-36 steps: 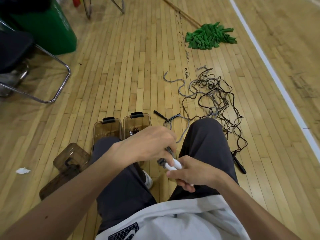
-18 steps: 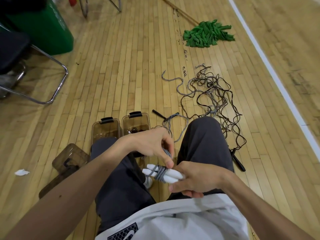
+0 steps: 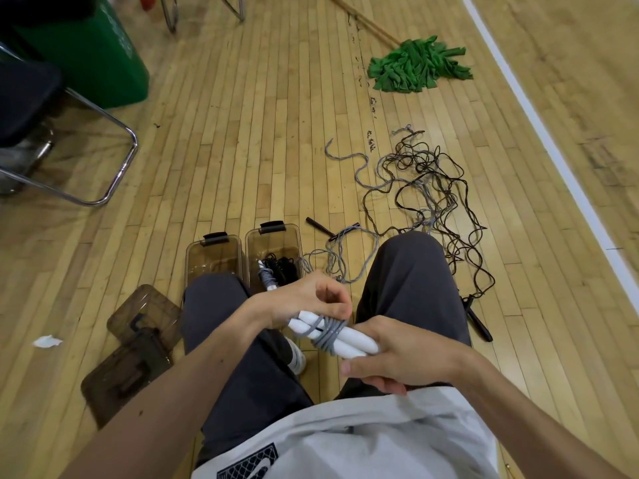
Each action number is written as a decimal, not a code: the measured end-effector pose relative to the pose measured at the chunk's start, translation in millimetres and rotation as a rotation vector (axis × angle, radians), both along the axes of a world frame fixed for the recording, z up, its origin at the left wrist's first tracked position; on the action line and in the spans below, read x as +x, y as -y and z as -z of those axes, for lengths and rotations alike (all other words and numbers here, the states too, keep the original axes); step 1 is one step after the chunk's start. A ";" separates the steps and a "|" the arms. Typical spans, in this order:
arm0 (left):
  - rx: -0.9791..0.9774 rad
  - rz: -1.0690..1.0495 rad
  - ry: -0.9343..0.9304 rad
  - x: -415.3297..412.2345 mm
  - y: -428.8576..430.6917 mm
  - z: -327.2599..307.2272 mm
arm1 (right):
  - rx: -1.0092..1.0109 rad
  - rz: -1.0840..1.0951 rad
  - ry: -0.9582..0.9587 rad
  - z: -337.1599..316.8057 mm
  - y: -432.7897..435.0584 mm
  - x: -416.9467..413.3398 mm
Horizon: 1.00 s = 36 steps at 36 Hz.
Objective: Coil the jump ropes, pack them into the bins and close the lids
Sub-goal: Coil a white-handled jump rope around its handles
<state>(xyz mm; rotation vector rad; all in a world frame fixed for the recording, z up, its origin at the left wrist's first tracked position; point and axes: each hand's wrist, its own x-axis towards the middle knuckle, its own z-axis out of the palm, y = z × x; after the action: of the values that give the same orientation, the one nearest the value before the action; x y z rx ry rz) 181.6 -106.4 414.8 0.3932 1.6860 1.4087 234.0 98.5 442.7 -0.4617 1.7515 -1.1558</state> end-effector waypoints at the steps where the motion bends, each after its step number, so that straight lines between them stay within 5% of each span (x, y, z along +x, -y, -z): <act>1: -0.004 -0.016 -0.001 1.1 -0.6 0.9 | -0.023 0.020 0.004 0.6 -0.1 -0.3; 7: -0.065 -0.128 -0.040 8.9 2.3 8.3 | -0.140 0.177 0.020 8.9 -0.3 -4.8; 12: -0.115 -0.281 0.110 16.9 -6.1 11.6 | -0.234 0.359 0.022 8.2 -2.7 -12.2; 25: -0.202 -0.211 -0.053 29.6 2.6 23.7 | -0.185 0.555 0.004 22.8 -17.7 -27.1; 36: -0.558 0.046 -0.545 44.5 -12.9 2.2 | 0.021 0.638 0.055 50.7 -17.3 -27.0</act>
<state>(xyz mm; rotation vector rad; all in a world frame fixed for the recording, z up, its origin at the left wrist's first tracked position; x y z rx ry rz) 226.1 -93.5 412.5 0.5160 2.3972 0.7714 207.0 115.8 392.0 0.1653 1.9184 -1.5623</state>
